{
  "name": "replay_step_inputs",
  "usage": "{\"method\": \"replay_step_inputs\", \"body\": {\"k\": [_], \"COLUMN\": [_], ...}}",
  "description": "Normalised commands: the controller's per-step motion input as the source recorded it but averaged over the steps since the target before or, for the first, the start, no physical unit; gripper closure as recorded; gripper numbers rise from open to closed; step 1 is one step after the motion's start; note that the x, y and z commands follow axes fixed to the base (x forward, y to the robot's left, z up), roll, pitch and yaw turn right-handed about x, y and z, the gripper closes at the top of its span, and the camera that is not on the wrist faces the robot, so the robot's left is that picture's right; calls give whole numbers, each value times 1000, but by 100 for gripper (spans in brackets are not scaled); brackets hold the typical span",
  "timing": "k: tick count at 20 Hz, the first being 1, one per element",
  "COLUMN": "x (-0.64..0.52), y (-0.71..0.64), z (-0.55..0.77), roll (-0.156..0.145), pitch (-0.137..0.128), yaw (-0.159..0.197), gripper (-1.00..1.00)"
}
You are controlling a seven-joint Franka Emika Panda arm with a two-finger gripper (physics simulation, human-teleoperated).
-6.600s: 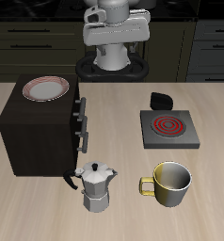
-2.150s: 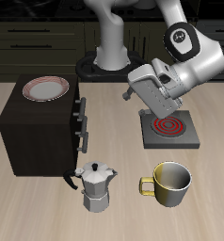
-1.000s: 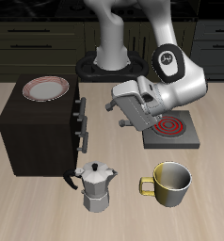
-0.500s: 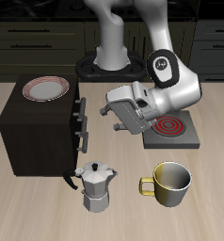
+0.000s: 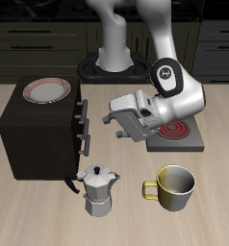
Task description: Open the middle drawer of the wooden cabinet
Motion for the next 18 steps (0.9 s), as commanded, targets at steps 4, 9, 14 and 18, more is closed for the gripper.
{"method": "replay_step_inputs", "body": {"k": [4,9,14,18], "x": [-21,-67,-57,-19], "y": [11,-129,-391,-577], "z": [-117,-95,-118,-26], "roll": [7,-32,-58,-108], "pitch": [28,19,50,23], "yaw": [-4,-25,-27,-26], "gripper": [-100,-100,-100,-100]}}
